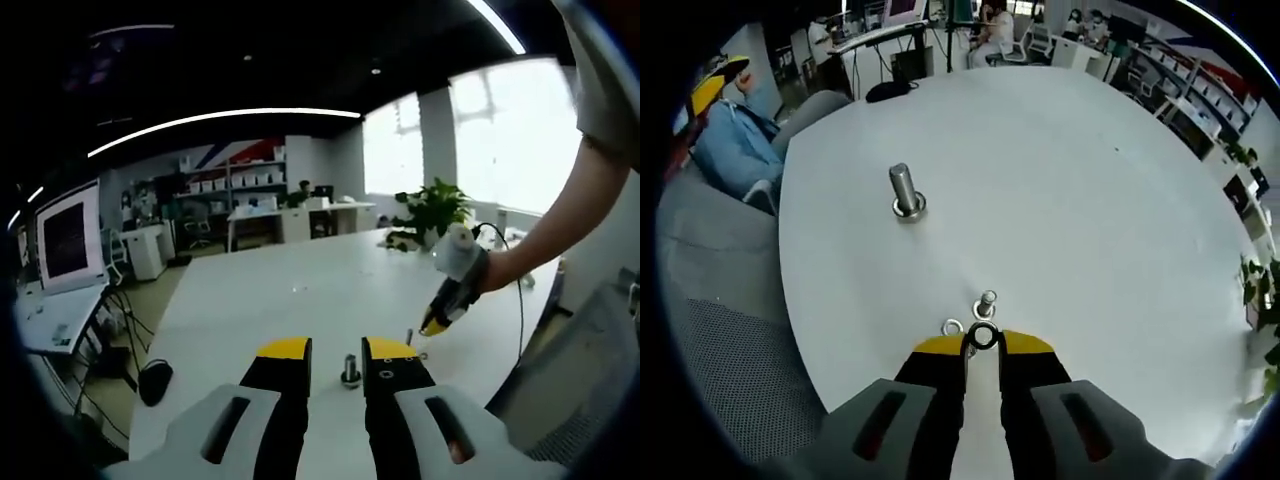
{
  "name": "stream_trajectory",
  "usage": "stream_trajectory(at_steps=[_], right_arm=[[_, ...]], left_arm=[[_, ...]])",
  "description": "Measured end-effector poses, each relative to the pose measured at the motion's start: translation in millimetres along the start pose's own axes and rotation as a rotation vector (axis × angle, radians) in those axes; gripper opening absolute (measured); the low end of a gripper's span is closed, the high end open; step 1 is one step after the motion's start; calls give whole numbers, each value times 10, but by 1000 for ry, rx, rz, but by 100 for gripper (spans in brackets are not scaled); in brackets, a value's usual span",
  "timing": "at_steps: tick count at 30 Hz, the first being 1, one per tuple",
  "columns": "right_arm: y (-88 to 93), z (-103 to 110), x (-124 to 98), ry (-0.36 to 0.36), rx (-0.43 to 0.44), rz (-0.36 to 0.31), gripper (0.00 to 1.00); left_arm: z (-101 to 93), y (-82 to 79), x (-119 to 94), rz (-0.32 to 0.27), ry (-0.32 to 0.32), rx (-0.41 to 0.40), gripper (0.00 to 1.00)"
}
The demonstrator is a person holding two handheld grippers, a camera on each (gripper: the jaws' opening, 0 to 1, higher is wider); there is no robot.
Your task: Place the washer onto the threaded stud by aligning its center hole with the stud, sliding it down to the base, and recovering from edge contact or off-axis alignment until the washer reaches the visible bottom stop.
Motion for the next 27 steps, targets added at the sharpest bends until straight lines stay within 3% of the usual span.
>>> stream_trajectory(at_steps=[16, 27], right_arm=[[-210, 24, -187, 29, -17, -29, 13], [-537, 30, -383, 50, -49, -82, 13]], left_arm=[[-5, -9, -11, -11, 7, -13, 17], [-1, -1, -4, -11, 17, -37, 17]])
Point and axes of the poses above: the point that each gripper's makers call its tool centre point, and the gripper's own axes: x roughly forward along the fingers, z roughly to its left, y roughly out of its underside, the point moved 3 cm from there along -x, roughly backward along the fingers, and after that the axes turned 3 degrees about z, right-handed, at the moved point
